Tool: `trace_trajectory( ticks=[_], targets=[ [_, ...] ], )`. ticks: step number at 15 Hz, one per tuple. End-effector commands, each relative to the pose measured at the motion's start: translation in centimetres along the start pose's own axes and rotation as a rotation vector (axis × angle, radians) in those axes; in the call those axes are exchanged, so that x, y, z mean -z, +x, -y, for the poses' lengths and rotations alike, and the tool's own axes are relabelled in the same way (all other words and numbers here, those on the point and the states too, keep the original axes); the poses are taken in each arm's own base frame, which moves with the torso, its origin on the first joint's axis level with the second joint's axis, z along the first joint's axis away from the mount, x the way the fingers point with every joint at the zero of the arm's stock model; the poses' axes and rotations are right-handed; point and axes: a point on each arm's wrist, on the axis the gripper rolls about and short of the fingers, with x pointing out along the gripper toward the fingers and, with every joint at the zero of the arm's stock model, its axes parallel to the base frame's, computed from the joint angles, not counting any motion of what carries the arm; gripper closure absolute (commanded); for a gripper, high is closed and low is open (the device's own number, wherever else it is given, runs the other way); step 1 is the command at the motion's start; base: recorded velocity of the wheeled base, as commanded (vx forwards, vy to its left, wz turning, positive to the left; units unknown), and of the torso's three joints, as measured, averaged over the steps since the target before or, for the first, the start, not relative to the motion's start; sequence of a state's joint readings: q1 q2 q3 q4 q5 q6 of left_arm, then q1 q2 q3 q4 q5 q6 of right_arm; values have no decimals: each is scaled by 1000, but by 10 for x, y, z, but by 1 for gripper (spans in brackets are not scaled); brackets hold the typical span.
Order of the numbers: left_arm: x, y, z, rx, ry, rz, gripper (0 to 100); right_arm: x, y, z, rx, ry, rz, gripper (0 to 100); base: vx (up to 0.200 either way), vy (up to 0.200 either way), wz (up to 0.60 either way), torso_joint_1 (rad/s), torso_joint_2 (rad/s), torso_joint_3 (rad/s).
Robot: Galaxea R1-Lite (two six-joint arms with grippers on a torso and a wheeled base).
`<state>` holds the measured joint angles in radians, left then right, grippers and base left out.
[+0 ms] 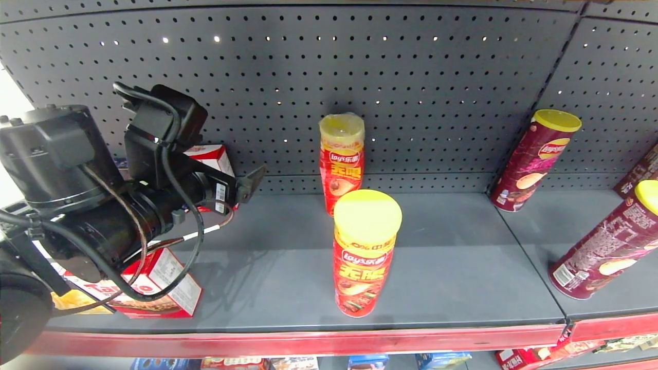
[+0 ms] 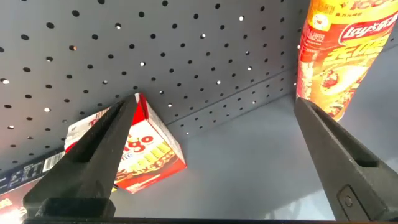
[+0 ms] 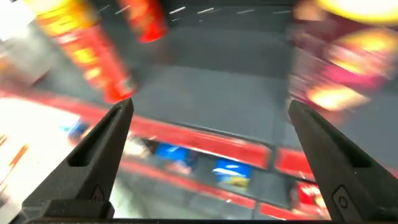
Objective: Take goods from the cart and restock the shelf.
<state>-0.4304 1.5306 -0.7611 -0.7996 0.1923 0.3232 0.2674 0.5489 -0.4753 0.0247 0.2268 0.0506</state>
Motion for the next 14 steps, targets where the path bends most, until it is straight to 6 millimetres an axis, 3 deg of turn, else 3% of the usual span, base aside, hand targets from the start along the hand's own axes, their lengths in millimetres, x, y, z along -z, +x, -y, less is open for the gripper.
trace_trajectory(
  ticks=[1,5,10,14],
  targets=[
    [1,0,0,-2,0,0,0,-12,60,-8,-202,-39,-220,0,0,0,0,0,0,0],
    [3,0,-6,-24,0,-2,0,-4,100,-26,-255,-85,-323,0,0,0,0,0,0,0],
    [1,2,-11,-49,1,24,0,1,172,-49,-86,-142,-335,0,0,0,0,0,0,0],
    [1,3,-15,-67,1,26,0,-5,211,-62,-72,-153,-346,0,0,0,0,0,0,0]
  ],
)
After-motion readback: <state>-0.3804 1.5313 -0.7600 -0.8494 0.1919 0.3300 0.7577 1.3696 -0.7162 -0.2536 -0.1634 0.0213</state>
